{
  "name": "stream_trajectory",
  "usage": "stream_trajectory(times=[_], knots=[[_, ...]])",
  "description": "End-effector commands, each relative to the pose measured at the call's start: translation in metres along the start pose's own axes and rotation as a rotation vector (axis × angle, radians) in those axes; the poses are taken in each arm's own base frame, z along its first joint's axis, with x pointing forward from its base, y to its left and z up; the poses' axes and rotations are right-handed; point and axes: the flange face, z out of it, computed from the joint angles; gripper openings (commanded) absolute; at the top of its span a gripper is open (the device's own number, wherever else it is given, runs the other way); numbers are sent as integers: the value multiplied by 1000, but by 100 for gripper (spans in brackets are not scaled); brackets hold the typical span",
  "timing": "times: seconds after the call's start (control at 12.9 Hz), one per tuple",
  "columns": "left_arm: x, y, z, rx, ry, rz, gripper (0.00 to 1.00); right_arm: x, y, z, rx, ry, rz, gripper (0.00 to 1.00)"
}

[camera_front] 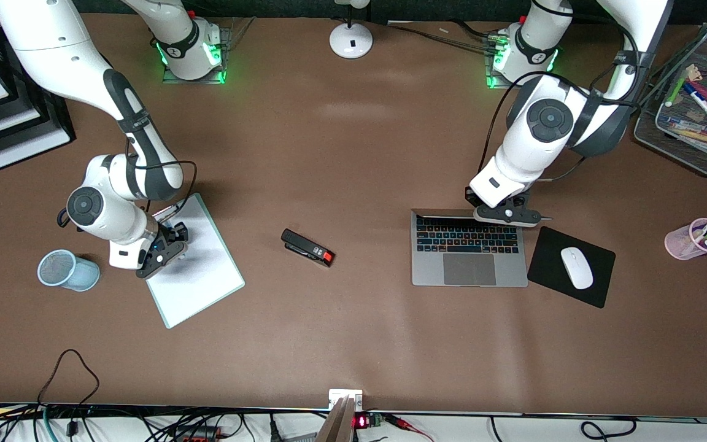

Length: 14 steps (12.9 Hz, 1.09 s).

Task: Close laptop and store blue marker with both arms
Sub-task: 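Grasp the blue marker with the right gripper while the left gripper lowers onto the lid, then lift the marker toward the blue cup while the left gripper pushes the lid down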

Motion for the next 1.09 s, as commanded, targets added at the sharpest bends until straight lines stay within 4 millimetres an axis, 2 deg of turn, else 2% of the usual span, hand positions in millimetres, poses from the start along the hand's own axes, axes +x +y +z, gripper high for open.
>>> stream_trajectory(times=[0.0,0.08,0.23,0.39,0.62,0.85,1.01], knots=[[20,-12,9,-4,59,15,0,8,-2,-1,-2,13,-7,7],[26,-17,15,4,84,30,0,10,-2,-3,-4,18,-7,0],[35,-25,28,-1,106,32,0,13,1,-11,-12,31,-5,0],[41,-25,38,-27,133,29,0,22,6,-33,-27,52,-14,0],[52,-25,53,-48,138,20,0,36,12,-82,-17,48,-21,0],[57,-24,60,-56,160,32,0,44,19,-145,-12,42,-50,0],[67,-30,68,-34,171,55,0,44,22,-187,-14,52,-121,0]])
